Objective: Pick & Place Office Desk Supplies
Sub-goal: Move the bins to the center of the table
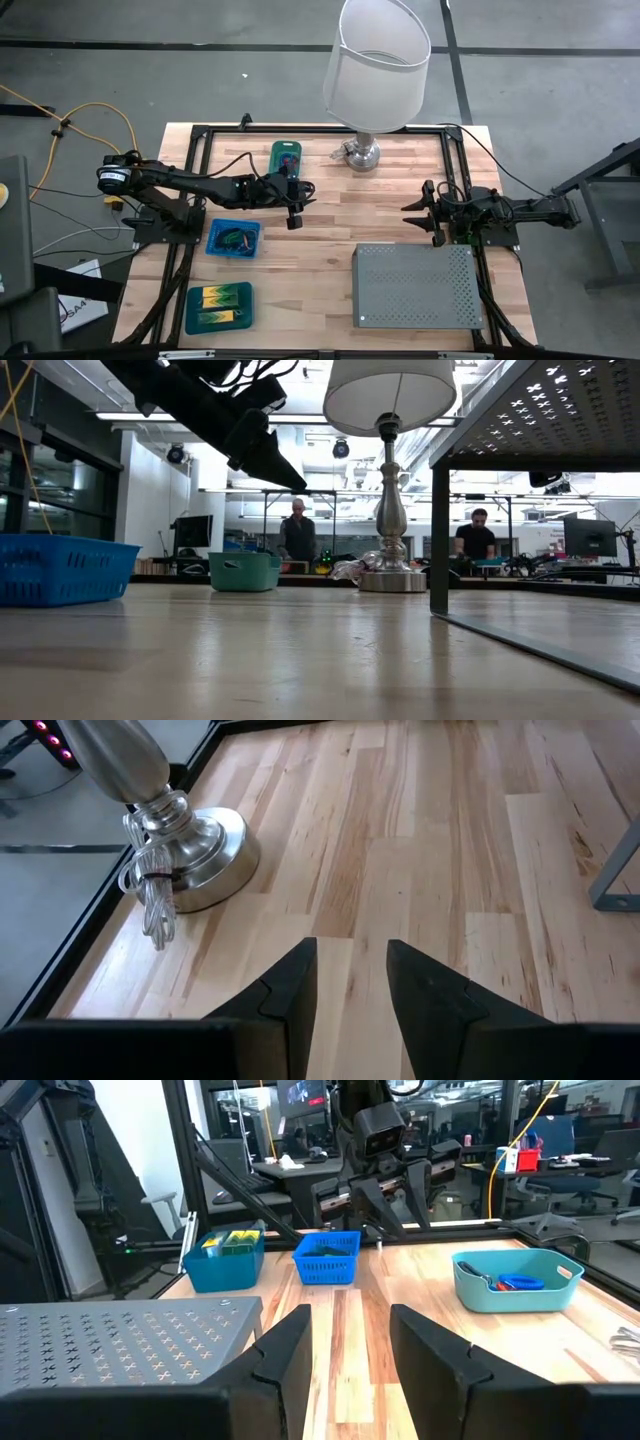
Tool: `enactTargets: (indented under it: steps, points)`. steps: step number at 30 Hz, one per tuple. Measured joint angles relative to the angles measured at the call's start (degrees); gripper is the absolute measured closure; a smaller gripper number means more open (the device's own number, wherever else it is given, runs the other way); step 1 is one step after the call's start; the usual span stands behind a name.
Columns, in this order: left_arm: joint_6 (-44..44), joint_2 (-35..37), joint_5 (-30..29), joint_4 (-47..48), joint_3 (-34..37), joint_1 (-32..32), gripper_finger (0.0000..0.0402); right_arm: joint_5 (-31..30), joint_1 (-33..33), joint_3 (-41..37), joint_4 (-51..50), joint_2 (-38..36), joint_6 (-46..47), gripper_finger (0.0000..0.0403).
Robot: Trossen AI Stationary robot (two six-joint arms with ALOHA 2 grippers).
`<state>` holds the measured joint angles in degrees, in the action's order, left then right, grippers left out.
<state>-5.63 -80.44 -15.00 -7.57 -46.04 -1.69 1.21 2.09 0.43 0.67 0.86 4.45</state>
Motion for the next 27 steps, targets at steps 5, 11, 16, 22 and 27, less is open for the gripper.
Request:
enactTargets:
  steps: [5,11,16,22,27]
  points:
    - [0.0,0.0,0.0,0.0,0.0,0.0,0.0285,0.0,0.0,0.0,0.0,0.0,0.0,0.0277]
    - [0.0,0.0,0.0,0.0,0.0,0.0,0.0285,0.0,0.0,0.0,0.0,0.0,0.0,0.0277]
    - [0.0,0.0,0.0,-2.2,0.1,0.0,0.0285,0.0,0.0,0.0,0.0,0.0,0.0,0.0277]
    - [-0.1,0.0,0.3,-3.5,0.0,0.4,0.0285,0.0,0.0,0.0,0.0,0.0,0.0,0.0277]
    - [0.0,0.0,0.3,-3.7,0.0,0.4,0.0285,0.0,0.0,0.0,0.0,0.0,0.0,0.0277]
